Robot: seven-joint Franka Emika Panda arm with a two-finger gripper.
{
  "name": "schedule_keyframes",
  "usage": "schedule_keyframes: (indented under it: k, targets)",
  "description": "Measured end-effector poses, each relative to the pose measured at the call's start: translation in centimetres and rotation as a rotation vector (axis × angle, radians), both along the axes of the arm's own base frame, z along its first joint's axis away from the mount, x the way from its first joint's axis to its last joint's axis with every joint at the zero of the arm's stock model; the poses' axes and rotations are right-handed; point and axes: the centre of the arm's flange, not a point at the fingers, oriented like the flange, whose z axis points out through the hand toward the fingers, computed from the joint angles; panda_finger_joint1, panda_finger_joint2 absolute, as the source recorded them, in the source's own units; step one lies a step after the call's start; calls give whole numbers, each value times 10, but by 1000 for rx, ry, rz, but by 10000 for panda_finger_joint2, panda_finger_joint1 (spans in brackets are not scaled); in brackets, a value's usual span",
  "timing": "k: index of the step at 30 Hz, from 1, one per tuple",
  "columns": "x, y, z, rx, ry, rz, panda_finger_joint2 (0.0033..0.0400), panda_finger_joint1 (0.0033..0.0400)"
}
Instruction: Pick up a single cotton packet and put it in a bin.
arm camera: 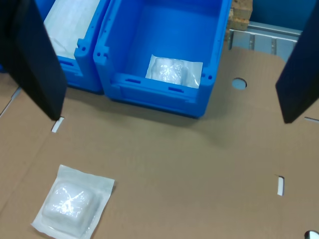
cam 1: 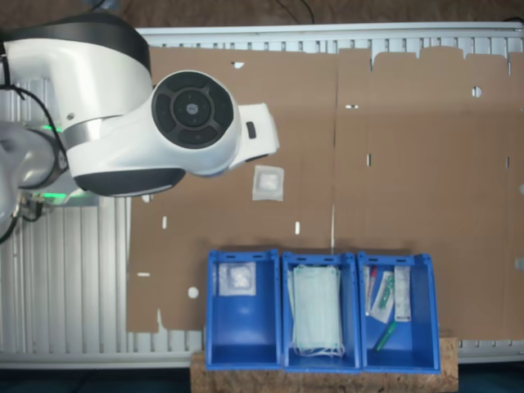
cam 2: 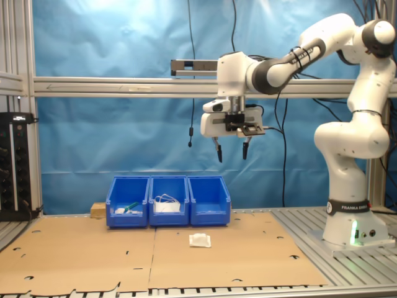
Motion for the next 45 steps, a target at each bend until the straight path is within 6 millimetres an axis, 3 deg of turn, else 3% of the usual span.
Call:
schedule_keyframes:
  k: [13, 21, 45]
  targets:
    - [4, 4, -64, -9, 6, 5, 400, 400]
    - [7, 6, -93, -20, 21, 11, 400, 400]
    - [41, 6, -130, -55, -20, 19, 400, 400]
